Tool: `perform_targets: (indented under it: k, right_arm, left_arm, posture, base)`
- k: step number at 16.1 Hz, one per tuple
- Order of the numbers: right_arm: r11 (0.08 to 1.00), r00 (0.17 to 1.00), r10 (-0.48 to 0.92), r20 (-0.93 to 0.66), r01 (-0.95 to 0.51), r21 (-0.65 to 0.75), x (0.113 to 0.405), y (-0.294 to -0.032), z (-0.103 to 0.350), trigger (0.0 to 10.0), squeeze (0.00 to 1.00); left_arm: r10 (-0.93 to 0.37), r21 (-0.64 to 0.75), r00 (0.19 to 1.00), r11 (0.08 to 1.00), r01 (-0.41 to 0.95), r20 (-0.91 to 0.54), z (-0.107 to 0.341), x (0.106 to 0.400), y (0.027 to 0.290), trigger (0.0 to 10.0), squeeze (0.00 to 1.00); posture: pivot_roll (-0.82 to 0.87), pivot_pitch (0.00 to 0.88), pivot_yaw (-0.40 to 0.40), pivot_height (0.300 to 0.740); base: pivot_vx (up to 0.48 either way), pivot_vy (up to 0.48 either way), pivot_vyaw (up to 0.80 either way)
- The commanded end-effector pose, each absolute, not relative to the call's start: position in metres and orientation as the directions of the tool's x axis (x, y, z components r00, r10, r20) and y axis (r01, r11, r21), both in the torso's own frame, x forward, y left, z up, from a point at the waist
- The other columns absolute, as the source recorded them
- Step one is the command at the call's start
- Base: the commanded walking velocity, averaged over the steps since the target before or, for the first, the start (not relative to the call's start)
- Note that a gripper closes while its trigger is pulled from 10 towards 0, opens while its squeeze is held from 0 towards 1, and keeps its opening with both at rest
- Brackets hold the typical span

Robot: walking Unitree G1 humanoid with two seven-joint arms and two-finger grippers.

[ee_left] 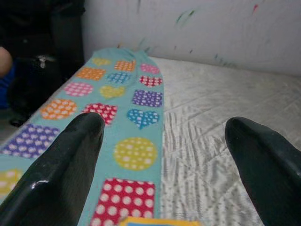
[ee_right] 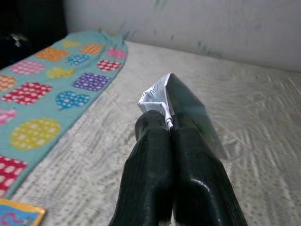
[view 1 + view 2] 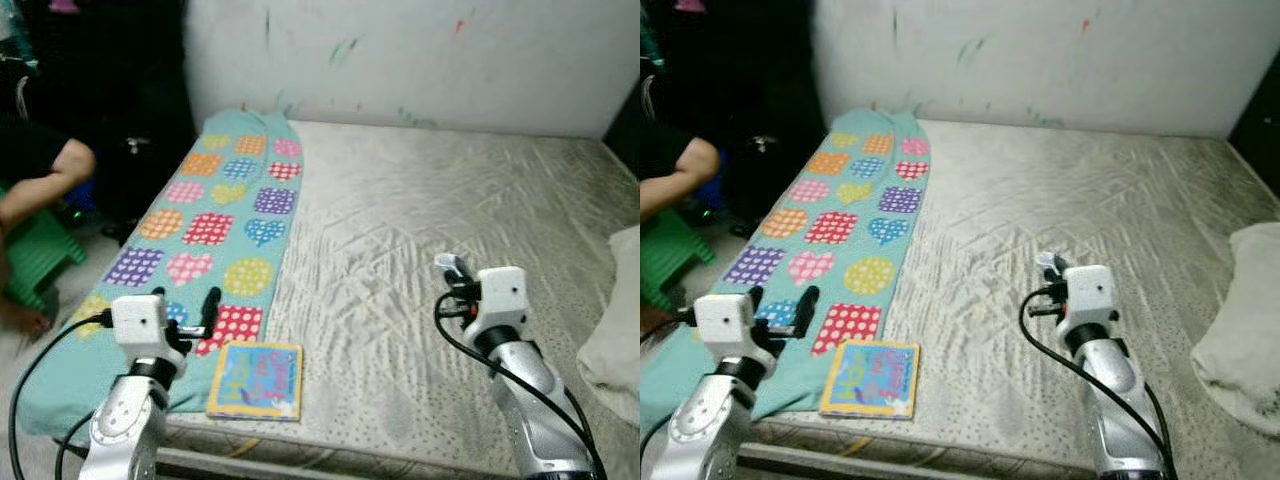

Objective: Clean up the room

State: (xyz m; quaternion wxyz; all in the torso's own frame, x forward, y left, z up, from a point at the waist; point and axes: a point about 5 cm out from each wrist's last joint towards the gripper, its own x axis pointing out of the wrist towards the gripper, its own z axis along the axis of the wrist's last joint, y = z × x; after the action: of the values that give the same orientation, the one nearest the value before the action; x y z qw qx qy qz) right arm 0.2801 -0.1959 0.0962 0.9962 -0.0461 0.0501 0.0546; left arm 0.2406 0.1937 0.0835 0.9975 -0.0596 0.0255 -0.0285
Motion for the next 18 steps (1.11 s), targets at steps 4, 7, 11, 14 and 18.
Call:
perform_targets:
  k: [4, 7, 11, 14, 18]
  right_arm:
    - [0.990, 0.990, 0.095, -0.103, -0.105, -0.099, 0.2799, -0.2019, 0.0975, 10.0, 0.00]
    - [0.989, 0.990, 0.099, -0.104, -0.109, -0.099, 0.2803, -0.2016, 0.0976, 10.0, 0.00]
    - [0.988, 0.989, 0.105, -0.107, -0.115, -0.098, 0.2807, -0.2004, 0.0965, 10.0, 0.00]
    - [0.988, 0.988, 0.112, -0.109, -0.123, -0.098, 0.2813, -0.1984, 0.0960, 10.0, 0.00]
    - [0.986, 0.987, 0.121, -0.109, -0.132, -0.098, 0.2822, -0.1966, 0.0955, 10.0, 0.00]
  left_arm:
    - [-0.083, -0.131, 0.996, 0.988, 0.077, -0.041, 0.0853, 0.2423, 0.1878, 10.0, 0.00]
    - [-0.079, -0.134, 0.996, 0.988, 0.073, -0.039, 0.0857, 0.2423, 0.1881, 10.0, 0.00]
    - [-0.074, -0.136, 0.997, 0.988, 0.069, -0.035, 0.0865, 0.2425, 0.1883, 10.0, 0.00]
    - [-0.073, -0.137, 0.997, 0.988, 0.068, -0.035, 0.0866, 0.2431, 0.1883, 10.0, 0.00]
    - [-0.074, -0.138, 0.997, 0.988, 0.069, -0.035, 0.0868, 0.2442, 0.1882, 10.0, 0.00]
  posture:
    - [-0.08, 0.011, 0.035, 0.740]
    - [-0.08, 0.017, 0.035, 0.740]
    - [-0.08, 0.020, 0.035, 0.740]
    - [-0.08, 0.020, 0.035, 0.740]
    - [-0.08, 0.018, 0.036, 0.740]
  base:
    - [0.000, 0.480, 0.00]
    - [0.000, 0.480, 0.00]
    - [0.000, 0.480, 0.00]
    - [0.000, 0.480, 0.00]
    - [0.000, 0.480, 0.00]
